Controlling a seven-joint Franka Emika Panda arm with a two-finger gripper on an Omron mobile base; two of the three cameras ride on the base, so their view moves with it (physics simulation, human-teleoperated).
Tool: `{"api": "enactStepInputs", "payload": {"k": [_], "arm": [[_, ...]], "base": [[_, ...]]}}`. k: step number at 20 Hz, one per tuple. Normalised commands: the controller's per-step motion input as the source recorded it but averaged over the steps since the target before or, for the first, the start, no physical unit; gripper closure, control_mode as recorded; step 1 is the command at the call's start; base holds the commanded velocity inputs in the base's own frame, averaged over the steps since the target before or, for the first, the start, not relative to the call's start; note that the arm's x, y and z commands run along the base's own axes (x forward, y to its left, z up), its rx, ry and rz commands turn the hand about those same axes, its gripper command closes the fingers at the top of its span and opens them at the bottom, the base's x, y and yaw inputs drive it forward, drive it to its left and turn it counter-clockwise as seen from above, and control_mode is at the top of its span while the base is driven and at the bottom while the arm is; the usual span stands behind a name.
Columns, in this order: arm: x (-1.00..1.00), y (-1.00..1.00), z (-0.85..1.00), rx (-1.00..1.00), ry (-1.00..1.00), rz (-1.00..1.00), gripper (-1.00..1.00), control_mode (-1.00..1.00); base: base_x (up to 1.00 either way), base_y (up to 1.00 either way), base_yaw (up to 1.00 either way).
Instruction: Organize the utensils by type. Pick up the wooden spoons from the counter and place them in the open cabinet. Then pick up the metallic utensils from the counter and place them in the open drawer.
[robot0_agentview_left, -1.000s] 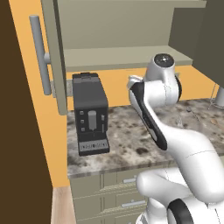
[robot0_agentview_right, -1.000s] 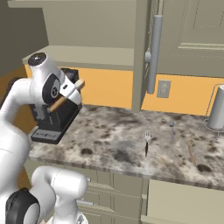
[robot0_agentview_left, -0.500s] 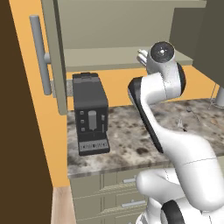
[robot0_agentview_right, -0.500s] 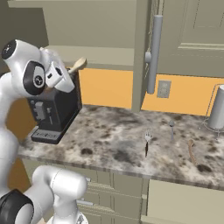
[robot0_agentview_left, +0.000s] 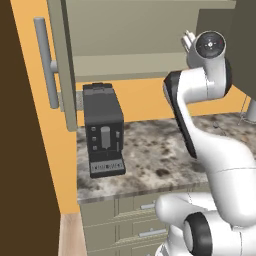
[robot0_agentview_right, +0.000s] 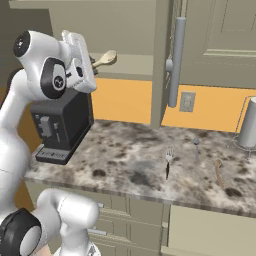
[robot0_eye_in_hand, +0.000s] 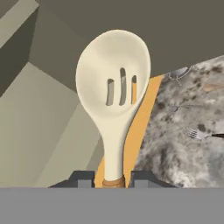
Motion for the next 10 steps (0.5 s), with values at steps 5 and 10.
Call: {"api": "enactStepInputs", "payload": {"k": [5,10], "arm": [[0.38,0.0,0.21,0.13,0.0,-0.17,1.0,-1.0],[0.44,-0.15,-0.03,0.05,-0.02,-0.02,1.0,-1.0]], "base": [[0.0,0.0,0.0],[0.0,0.0,0.0]]}}
